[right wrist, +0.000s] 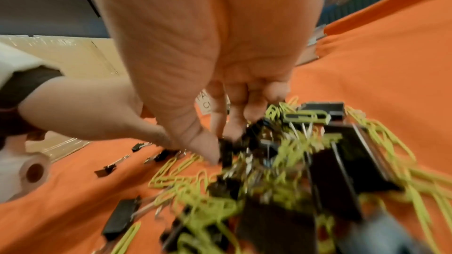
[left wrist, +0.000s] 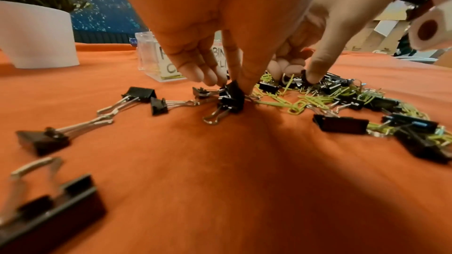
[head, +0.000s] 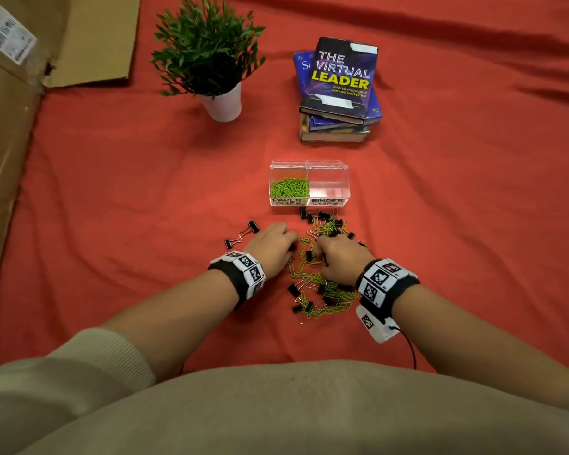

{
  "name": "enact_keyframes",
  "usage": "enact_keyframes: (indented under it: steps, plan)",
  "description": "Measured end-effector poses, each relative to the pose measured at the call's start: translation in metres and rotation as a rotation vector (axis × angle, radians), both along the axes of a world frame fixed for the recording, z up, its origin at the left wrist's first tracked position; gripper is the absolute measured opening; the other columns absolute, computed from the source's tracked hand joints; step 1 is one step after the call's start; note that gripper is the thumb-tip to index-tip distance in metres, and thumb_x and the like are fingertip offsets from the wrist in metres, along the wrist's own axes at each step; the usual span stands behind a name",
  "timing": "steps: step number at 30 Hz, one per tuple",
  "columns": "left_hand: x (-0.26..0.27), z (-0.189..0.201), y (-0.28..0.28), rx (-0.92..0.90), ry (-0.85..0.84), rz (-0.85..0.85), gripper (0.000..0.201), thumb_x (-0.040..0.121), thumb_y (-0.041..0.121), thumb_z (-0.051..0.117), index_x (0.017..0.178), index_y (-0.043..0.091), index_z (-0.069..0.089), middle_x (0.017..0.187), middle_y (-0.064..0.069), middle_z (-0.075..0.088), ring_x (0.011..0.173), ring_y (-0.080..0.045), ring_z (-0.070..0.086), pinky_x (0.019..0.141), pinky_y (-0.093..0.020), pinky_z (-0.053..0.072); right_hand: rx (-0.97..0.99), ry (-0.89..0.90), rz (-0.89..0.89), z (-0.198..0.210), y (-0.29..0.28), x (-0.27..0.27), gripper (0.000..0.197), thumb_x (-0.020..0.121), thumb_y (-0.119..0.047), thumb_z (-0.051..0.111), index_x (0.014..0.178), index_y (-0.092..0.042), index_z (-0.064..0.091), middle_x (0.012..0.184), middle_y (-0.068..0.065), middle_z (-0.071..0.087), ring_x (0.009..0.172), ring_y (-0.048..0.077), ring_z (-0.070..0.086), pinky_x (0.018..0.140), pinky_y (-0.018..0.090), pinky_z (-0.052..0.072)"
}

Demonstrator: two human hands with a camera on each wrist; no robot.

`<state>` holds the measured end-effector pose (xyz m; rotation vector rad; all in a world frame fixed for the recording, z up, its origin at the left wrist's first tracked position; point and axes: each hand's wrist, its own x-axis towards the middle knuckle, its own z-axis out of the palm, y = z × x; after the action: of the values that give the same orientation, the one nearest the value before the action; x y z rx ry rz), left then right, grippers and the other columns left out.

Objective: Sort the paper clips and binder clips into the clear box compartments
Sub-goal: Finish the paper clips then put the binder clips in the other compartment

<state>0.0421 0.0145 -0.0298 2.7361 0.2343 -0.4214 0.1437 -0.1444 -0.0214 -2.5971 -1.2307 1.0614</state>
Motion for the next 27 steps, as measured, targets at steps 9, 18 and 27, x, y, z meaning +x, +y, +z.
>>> enact_keyframes:
  steps: [9, 18, 27]
  plan:
    - [-0.01, 0.007, -0.009, 0.033, -0.02, -0.086, 0.025, 0.083, 0.011, 0.053, 0.108, 0.006, 0.057, 0.111, -0.012, 0.054, 0.107, -0.03, 0.048, 0.091, -0.04, 0.041, 0.223, -0.046, 0.119, 0.0, 0.036, 0.005, 0.036, 0.081, 0.007, 0.047, 0.114, -0.003, 0.06, 0.11, 0.012, 0.054, 0.109, 0.027, 0.047, 0.094, 0.038, 0.044]
    - [-0.015, 0.002, -0.017, 0.06, 0.11, -0.219, 0.024, 0.088, 0.001, 0.045, 0.108, 0.007, 0.057, 0.111, -0.009, 0.055, 0.11, -0.027, 0.05, 0.088, -0.039, 0.046, 0.222, -0.12, 0.23, -0.017, 0.02, 0.002, 0.031, 0.081, 0.009, 0.049, 0.106, -0.001, 0.064, 0.106, 0.012, 0.057, 0.105, 0.029, 0.05, 0.088, 0.038, 0.046]
    - [-0.014, 0.01, -0.022, -0.157, 0.106, 0.145, 0.016, 0.086, 0.01, 0.046, 0.101, 0.006, 0.05, 0.105, -0.015, 0.059, 0.096, -0.031, 0.057, 0.077, -0.035, 0.043, 0.234, 0.017, -0.059, -0.003, 0.011, 0.003, 0.028, 0.092, -0.005, 0.044, 0.116, -0.006, 0.06, 0.114, 0.008, 0.061, 0.099, 0.022, 0.057, 0.087, 0.029, 0.047]
